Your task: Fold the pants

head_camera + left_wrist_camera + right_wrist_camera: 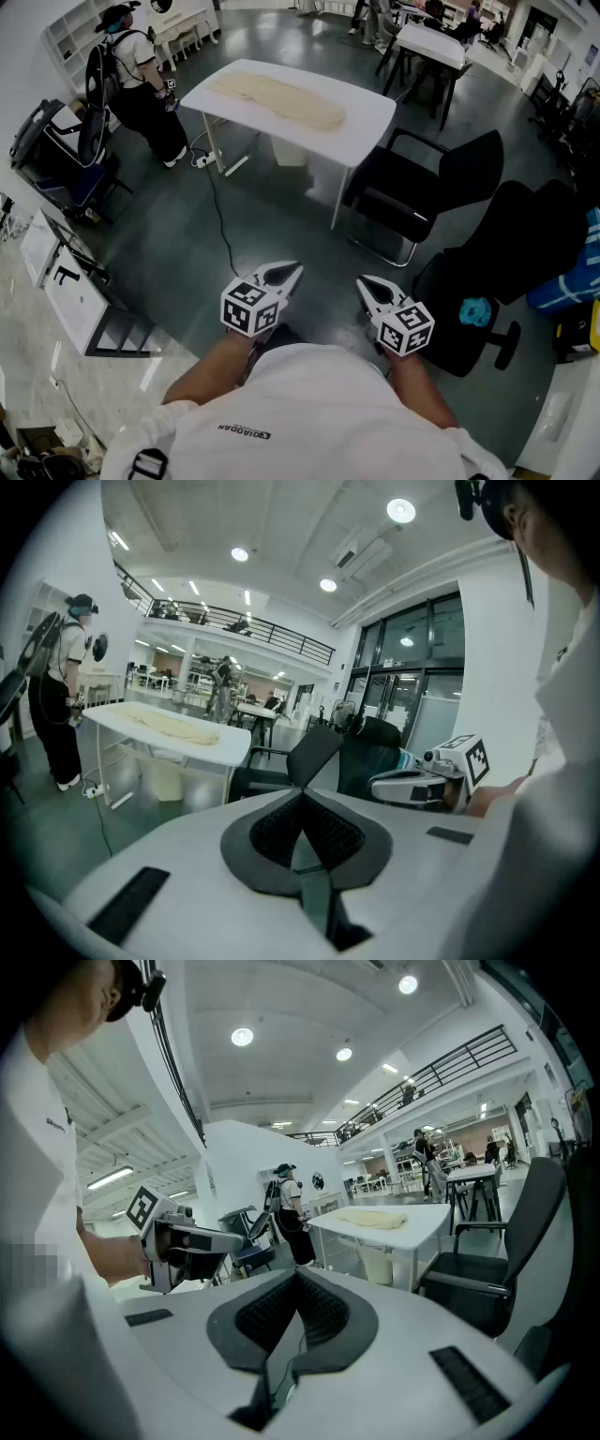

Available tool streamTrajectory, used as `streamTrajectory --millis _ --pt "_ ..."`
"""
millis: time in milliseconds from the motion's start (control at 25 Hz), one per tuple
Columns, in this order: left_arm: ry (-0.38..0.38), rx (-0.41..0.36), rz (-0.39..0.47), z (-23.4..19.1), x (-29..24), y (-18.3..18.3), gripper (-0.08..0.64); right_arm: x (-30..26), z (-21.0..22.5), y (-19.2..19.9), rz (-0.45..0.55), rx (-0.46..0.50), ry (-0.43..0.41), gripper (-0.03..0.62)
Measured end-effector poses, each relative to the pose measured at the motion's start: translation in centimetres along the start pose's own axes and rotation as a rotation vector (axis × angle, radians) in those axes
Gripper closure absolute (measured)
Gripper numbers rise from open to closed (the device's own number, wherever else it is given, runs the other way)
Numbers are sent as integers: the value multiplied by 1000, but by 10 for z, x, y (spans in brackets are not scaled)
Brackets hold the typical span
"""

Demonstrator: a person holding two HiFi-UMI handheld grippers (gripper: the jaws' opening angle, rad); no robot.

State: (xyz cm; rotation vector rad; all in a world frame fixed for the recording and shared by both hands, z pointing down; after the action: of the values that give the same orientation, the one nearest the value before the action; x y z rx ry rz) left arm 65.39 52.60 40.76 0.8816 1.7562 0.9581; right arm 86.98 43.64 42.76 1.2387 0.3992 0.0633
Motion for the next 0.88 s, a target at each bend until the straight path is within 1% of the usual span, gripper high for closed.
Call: streamTrajectory --millis 160,400,600,760,880 --pt "0 -10 -2 0 3 -1 534 0 -4 0 6 -2 9 578" --pt "-3 -9 -5 1 4 1 534 -1 -7 3 -2 -2 -6 578" --pt "-14 -8 -8 1 7 3 534 -4 -8 -2 46 3 8 578" --pt "-28 18 -9 -4 9 1 534 -12 -11 -1 20 -10 -23 578" --pt "-37 43 -6 -7 10 1 534 -16 -11 1 -5 3 -34 578"
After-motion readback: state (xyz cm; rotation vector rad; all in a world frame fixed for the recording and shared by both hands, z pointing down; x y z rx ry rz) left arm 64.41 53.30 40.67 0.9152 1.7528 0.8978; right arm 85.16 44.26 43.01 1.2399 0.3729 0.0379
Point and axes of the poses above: the fingertips, and each gripper's own axes: x backward along the fingers, z to its right, y out of its underside, the point moved 8 cm from there along x, backward along the fingers
